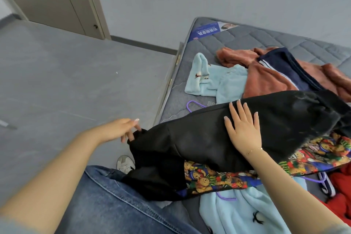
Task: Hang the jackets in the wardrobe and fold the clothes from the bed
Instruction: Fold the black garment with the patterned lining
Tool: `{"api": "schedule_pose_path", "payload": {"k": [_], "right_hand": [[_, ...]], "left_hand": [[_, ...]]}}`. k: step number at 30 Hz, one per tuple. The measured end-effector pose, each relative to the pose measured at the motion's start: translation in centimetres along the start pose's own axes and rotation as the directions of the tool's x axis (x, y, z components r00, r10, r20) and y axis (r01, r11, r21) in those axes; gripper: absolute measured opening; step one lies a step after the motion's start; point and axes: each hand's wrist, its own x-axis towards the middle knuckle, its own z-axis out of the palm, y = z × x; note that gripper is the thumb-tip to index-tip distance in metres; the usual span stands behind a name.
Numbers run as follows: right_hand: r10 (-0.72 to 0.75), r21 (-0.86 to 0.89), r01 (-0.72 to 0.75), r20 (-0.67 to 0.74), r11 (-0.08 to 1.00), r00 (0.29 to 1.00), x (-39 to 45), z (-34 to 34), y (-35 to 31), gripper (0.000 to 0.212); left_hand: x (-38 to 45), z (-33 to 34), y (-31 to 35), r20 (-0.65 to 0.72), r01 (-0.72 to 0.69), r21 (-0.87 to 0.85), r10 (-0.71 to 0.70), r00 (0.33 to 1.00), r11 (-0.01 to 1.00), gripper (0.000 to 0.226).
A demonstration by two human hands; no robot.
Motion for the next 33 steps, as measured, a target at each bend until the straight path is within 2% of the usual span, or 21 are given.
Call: {"api": "schedule_pose_path", "payload": {"k": [2,3,5,7,10,13,17,20,23,25,27,28,30,31,32,33], "right_hand": [[-0.047,0.078,0.049,-0.02,0.996,0.999,0.5,-0.4,-0.3,0.052],[-0.097,0.126,0.101,-0.038,0.987,0.995,0.9,-0.7,-0.7,0.048],[-0.238,0.201,0.246,-0.063,0.948,0.969,1.9,-1.3,-2.3,0.039],[-0.389,0.256,0.39,-0.059,0.884,0.919,3.0,-1.6,-4.7,0.03],[-0.547,0.261,0.52,0.04,0.813,0.836,4.6,-1.4,-8.1,0.025],[-0.546,0.169,0.519,0.248,0.838,0.8,6.2,-1.1,-9.6,0.039],[-0.487,0.116,0.483,0.388,0.868,0.782,7.4,-0.9,-9.0,0.047],[-0.468,0.19,0.428,0.373,0.884,0.801,8.1,-0.9,-8.5,0.049],[-0.428,0.233,0.37,0.297,0.899,0.854,8.6,-0.6,-8.9,0.052],[-0.404,0.156,0.375,0.272,0.914,0.873,8.1,-0.4,-9.2,0.046],[-0.394,0.094,0.384,0.159,0.919,0.905,6.9,-0.5,-9.0,0.033],[-0.395,0.096,0.388,0.069,0.917,0.916,5.8,-0.6,-8.9,0.028],[-0.417,0.115,0.425,-0.088,0.898,0.905,3.1,-0.4,-8.8,0.031],[-0.434,0.104,0.444,-0.106,0.89,0.894,1.7,-0.1,-8.7,0.038],[-0.457,0.076,0.461,-0.066,0.884,0.887,0.3,0.3,-8.6,0.046],[-0.471,0.033,0.471,0.021,0.882,0.882,-0.8,0.7,-8.2,0.053]], "left_hand": [[0.9,0.1,-1.2,-0.175,-0.057,-0.125,0.034,0.984,0.991,0.028],[1.2,0.3,-1.5,-0.165,-0.057,-0.196,0.025,0.986,0.979,0.026],[1.5,0.7,-1.5,-0.024,-0.004,-0.293,-0.003,1.0,0.956,0.033],[1.8,1.4,-1.0,0.081,0.049,-0.284,-0.027,0.996,0.958,0.034],[2.4,2.2,-1.0,0.083,0.07,-0.242,-0.051,0.995,0.968,0.032],[2.1,2.0,-1.8,0.056,0.081,-0.273,-0.068,0.996,0.958,0.032],[0.8,0.8,-2.9,-0.068,0.008,-0.315,-0.03,0.997,0.949,0.028],[0.5,0.1,-3.2,-0.192,-0.04,-0.475,-0.059,0.98,0.879,0.025],[1.2,0.2,-3.0,-0.21,0.036,-0.559,-0.184,0.96,0.828,0.023],[1.9,0.8,-2.9,-0.267,0.111,-0.427,-0.242,0.933,0.897,0.022],[2.1,1.4,-2.9,-0.428,0.148,-0.116,-0.184,0.885,0.982,0.025],[1.8,1.7,-2.5,-0.529,0.14,0.004,-0.117,0.841,0.99,0.032],[0.8,3.0,-0.4,-0.704,-0.05,0.098,0.105,0.703,0.994,0.04],[0.5,4.3,0.9,-0.733,-0.183,0.138,0.224,0.643,0.973,0.042],[0.3,5.9,2.3,-0.698,-0.269,0.187,0.32,0.641,0.945,0.046],[0.1,7.8,3.4,-0.591,-0.301,0.251,0.392,0.706,0.92,0.052]]}}
